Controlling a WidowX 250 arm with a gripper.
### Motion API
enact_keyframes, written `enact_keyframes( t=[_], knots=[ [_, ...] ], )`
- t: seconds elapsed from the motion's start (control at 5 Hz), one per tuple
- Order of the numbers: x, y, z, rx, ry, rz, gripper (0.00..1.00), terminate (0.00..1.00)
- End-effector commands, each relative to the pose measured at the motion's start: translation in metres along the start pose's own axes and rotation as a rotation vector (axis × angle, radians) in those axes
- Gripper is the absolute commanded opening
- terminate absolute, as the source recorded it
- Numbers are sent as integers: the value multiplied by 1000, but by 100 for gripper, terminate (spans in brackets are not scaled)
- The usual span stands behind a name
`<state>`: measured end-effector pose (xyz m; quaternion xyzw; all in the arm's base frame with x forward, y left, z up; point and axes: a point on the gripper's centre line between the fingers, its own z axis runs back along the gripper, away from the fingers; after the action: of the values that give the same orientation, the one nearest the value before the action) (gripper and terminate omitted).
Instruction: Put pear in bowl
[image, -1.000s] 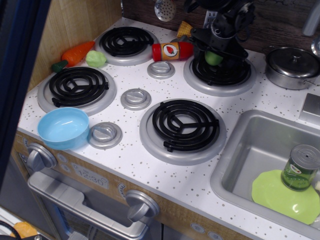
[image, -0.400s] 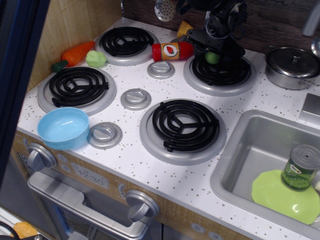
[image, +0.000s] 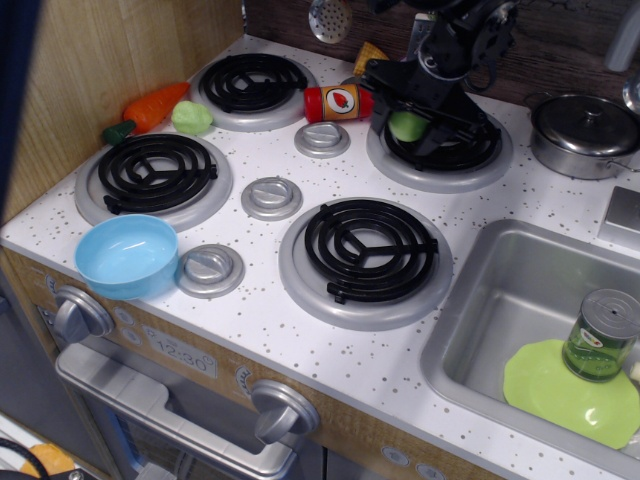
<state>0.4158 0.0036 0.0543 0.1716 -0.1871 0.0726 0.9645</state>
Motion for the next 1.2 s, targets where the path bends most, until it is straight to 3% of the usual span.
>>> enact_keyframes(
  t=[0.0, 0.2, 0.4, 0.8, 1.0],
  knots=[
    [-20, 46, 34, 52, -22, 105, 0, 0],
    [-57, 81, 47, 138, 117, 143, 0, 0],
    [-85, 114, 45, 130, 175, 158, 0, 0],
    [-134, 141, 44, 193, 177, 271, 0, 0],
    [-144, 145, 37, 178, 197, 294, 0, 0]
  ],
)
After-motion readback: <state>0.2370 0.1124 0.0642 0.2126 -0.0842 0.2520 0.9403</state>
